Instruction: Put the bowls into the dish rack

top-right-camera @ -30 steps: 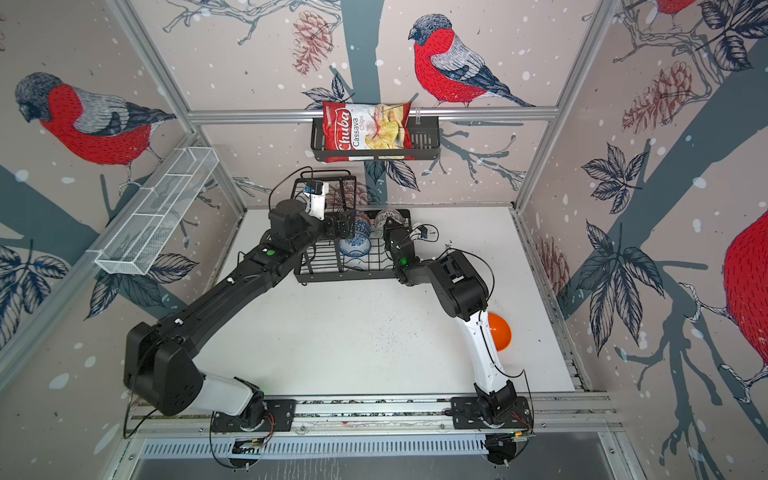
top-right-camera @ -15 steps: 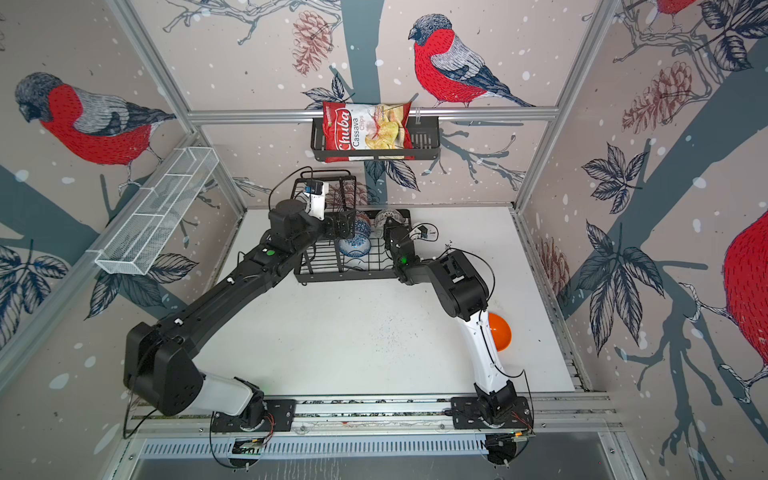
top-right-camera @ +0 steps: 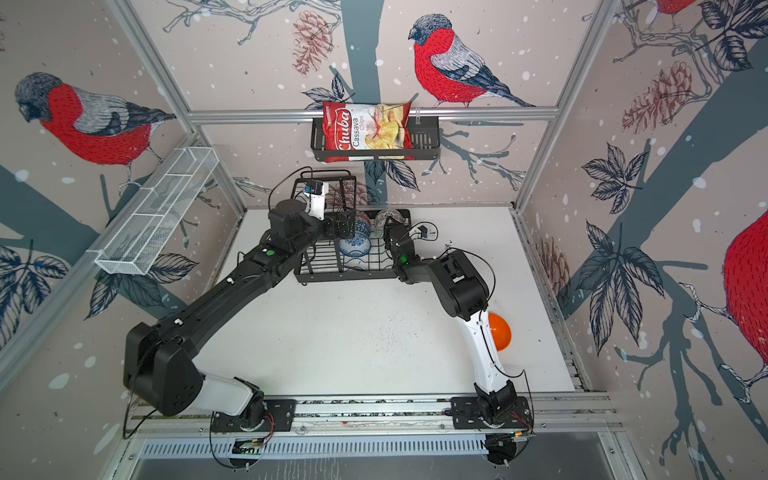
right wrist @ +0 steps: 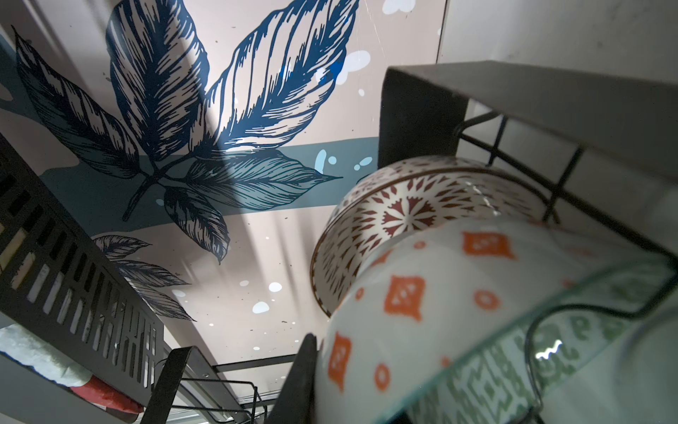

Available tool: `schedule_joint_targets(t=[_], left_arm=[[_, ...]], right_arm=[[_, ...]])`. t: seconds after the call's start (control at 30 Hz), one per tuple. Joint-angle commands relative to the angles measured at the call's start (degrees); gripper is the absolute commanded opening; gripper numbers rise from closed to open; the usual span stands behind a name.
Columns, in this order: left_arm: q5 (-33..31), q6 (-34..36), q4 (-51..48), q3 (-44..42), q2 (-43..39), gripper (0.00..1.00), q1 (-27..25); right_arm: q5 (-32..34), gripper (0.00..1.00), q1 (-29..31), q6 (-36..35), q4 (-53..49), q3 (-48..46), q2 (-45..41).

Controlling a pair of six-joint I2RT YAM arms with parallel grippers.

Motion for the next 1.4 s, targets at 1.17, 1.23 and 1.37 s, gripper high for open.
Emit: schedule_joint_targets(t=[1.17,1.23,1.37], left_arm=[[0.27,-0.29,1.26,-0.14,-0.56,0.98,0.03],[0.26,-0.34,1.23,-0.14,-0.56,0.98,0.04],[0.20,-0.29,1.20,-0.14,-0.56,0.98,0.03]], right_arm=[[-3.62,0.25,-1.70,-0.65,-10.40,4.95,2.46],[-3.81,0.26,-1.83,-0.75,-10.42,5.12,2.52],[-4.38,0.27,-1.92,-0.46,-10.57,5.55,2.71]])
